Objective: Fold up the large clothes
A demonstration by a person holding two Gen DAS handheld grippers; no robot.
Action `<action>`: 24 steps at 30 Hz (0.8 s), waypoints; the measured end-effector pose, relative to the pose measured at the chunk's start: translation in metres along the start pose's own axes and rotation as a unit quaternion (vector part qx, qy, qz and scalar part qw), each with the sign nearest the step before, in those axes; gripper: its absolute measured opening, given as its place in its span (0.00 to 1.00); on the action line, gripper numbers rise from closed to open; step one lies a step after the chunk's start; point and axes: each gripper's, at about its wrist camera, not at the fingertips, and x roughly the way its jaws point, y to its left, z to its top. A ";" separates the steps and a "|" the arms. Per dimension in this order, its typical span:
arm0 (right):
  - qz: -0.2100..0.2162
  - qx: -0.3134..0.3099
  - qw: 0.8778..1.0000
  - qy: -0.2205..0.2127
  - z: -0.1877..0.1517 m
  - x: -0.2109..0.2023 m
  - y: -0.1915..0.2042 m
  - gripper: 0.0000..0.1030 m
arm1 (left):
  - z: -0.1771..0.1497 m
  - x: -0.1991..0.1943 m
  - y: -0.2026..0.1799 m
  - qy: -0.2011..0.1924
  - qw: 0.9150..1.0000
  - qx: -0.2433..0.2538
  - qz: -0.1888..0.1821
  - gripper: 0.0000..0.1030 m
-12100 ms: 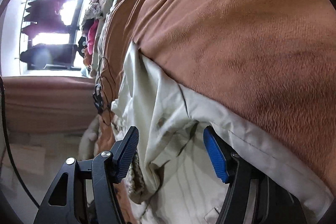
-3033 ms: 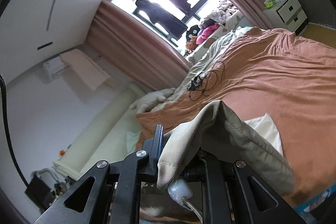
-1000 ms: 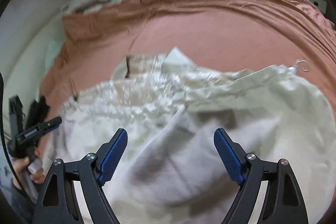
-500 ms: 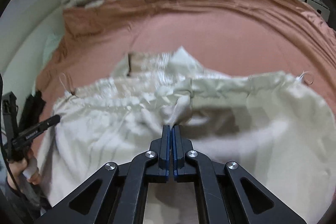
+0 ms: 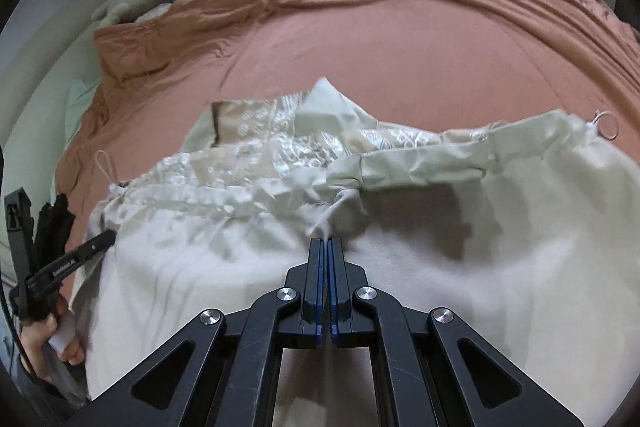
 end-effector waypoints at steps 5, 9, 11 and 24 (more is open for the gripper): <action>-0.015 -0.001 1.000 0.013 0.000 0.007 0.003 0.13 | 0.001 0.002 0.000 0.023 1.000 -0.010 -0.002 0.14; -0.018 -0.004 1.000 -0.003 -0.006 -0.015 0.006 0.53 | -0.004 -0.022 -0.001 0.006 1.000 -0.021 -0.021 0.52; -0.020 -0.011 1.000 -0.011 -0.012 -0.030 0.010 0.53 | -0.009 -0.036 -0.001 -0.012 0.999 -0.025 -0.021 0.62; -0.004 -0.003 1.000 -0.026 -0.070 -0.102 0.024 0.54 | -0.073 -0.131 0.023 -0.049 0.996 -0.047 -0.055 0.63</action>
